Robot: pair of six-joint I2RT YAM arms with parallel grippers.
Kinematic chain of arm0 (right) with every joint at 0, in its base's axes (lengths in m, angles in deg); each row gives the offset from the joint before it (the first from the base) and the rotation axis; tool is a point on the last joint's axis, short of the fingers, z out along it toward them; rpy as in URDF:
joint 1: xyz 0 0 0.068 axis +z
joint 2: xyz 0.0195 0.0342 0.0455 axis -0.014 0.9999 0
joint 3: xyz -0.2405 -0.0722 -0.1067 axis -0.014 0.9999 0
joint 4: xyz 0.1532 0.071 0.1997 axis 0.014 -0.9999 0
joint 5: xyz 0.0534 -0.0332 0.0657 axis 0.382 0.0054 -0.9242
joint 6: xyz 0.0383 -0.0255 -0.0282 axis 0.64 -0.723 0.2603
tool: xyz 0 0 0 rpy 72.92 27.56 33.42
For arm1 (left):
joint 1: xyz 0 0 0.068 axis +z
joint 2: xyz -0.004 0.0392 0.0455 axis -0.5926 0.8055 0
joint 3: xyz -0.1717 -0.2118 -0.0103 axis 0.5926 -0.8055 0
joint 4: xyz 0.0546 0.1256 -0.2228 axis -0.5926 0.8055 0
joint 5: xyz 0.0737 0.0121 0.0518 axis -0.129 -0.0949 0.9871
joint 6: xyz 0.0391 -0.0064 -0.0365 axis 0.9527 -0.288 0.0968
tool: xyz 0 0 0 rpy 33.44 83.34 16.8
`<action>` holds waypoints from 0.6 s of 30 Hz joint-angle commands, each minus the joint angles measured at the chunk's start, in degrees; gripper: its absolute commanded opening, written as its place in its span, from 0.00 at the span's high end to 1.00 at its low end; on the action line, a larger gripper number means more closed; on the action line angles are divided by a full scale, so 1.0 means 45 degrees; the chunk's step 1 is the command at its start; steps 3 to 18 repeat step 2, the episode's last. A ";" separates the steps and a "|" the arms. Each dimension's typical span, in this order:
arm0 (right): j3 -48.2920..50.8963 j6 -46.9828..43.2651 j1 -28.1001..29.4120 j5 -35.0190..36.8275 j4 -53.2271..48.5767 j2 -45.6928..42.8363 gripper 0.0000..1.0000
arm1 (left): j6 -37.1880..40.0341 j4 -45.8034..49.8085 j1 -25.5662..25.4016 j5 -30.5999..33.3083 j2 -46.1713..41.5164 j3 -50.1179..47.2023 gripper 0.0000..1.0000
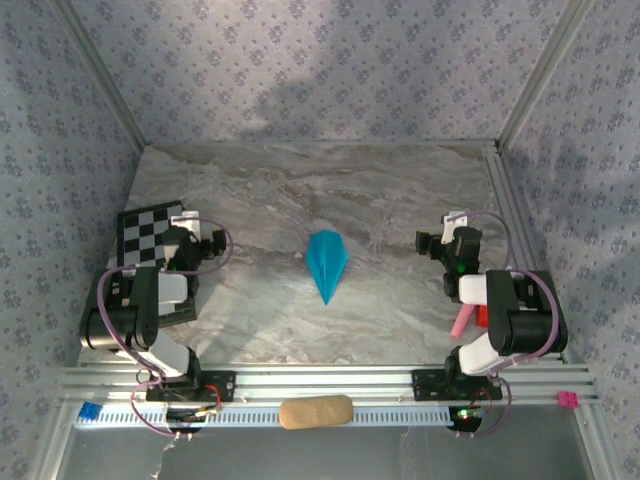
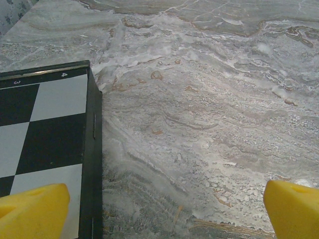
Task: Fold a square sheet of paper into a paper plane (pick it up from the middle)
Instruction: Reset both arms
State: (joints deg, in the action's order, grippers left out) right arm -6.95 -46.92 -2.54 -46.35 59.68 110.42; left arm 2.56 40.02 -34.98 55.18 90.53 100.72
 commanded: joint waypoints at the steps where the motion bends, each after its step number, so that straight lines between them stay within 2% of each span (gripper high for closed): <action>1: -0.0268 0.0141 -0.0027 0.0189 0.0220 0.0097 0.00 | -0.0112 -0.0290 -0.0051 0.0020 -0.0052 0.0254 0.00; 18: -0.0263 0.0154 -0.0038 0.0198 0.0239 0.0102 0.00 | -0.0102 -0.0304 -0.0050 0.0020 -0.0064 0.0263 0.00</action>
